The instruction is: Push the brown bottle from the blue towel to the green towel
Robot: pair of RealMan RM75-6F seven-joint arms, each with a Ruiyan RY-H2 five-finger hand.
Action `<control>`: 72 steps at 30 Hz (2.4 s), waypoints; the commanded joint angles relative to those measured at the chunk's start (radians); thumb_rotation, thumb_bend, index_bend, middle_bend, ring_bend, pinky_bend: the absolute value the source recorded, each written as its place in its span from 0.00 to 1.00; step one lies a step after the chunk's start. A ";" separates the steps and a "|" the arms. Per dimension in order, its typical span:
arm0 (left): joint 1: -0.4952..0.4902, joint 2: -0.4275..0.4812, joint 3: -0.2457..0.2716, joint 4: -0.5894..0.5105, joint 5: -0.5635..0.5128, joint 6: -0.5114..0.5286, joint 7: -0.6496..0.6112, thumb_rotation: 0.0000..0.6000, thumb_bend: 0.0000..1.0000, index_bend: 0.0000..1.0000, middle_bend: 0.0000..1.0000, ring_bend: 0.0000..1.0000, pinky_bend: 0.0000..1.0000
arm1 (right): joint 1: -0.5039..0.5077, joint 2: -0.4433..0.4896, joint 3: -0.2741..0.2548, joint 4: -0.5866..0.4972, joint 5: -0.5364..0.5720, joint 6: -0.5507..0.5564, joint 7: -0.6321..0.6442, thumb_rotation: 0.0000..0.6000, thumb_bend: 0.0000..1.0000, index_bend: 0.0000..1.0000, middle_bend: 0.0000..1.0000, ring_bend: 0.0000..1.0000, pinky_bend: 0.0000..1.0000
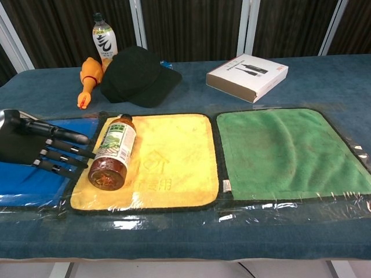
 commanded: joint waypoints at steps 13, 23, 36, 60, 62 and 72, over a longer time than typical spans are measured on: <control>-0.075 -0.080 -0.016 0.052 -0.015 0.000 -0.047 1.00 0.14 0.00 0.18 0.13 0.39 | -0.002 0.003 0.003 0.008 0.006 0.001 0.018 1.00 0.14 0.00 0.01 0.00 0.00; -0.118 -0.125 -0.012 0.065 -0.034 0.012 -0.068 1.00 0.13 0.00 0.18 0.13 0.41 | -0.007 0.003 0.003 0.003 0.000 0.013 0.012 1.00 0.14 0.00 0.01 0.00 0.00; -0.190 -0.188 0.000 0.066 -0.066 0.068 -0.065 1.00 0.13 0.00 0.18 0.14 0.41 | -0.012 0.009 -0.001 0.008 -0.008 0.028 0.027 1.00 0.14 0.00 0.01 0.00 0.00; -0.201 -0.305 -0.094 0.186 -0.055 -0.008 -0.093 1.00 0.15 0.00 0.18 0.14 0.41 | -0.020 0.019 -0.003 0.015 -0.007 0.040 0.070 1.00 0.14 0.00 0.01 0.00 0.00; -0.207 -0.322 -0.098 0.198 -0.054 -0.002 -0.096 1.00 0.15 0.00 0.18 0.14 0.41 | -0.020 0.021 -0.004 0.017 -0.007 0.040 0.078 1.00 0.14 0.00 0.01 0.00 0.00; -0.240 -0.375 -0.104 0.244 -0.067 0.000 -0.109 1.00 0.15 0.00 0.18 0.13 0.41 | -0.019 0.022 -0.008 0.030 -0.010 0.036 0.100 1.00 0.14 0.00 0.01 0.00 0.00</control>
